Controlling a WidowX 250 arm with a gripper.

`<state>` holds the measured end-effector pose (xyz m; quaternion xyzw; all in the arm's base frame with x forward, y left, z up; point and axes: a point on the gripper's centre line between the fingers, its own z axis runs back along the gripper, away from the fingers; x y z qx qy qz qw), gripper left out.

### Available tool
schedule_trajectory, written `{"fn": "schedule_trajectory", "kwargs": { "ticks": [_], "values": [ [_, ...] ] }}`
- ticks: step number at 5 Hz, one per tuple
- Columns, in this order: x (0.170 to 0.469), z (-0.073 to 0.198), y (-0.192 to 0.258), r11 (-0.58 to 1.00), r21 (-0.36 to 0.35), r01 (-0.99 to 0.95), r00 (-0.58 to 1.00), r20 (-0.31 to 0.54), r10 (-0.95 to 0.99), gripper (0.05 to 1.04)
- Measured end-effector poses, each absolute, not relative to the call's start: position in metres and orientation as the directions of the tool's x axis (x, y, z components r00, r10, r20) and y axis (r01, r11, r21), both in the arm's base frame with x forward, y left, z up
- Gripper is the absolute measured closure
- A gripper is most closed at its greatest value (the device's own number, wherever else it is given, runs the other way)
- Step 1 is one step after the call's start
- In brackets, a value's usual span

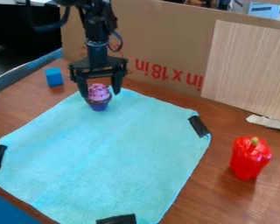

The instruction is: Placed the purple figure at the top left of the cloth

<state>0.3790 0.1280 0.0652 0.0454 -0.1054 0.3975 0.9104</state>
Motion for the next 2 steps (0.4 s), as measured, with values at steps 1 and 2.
{"fn": "schedule_trajectory", "kwargs": {
  "ticks": [1, 2],
  "values": [
    [0.376, 0.091, 0.13, 0.693, -0.097, -0.714, 0.665, 0.217, 0.715, 0.079],
    [0.371, 0.138, 0.13, 0.706, -0.222, -0.672, 0.661, 0.249, 0.708, 0.079]
  ]
}}
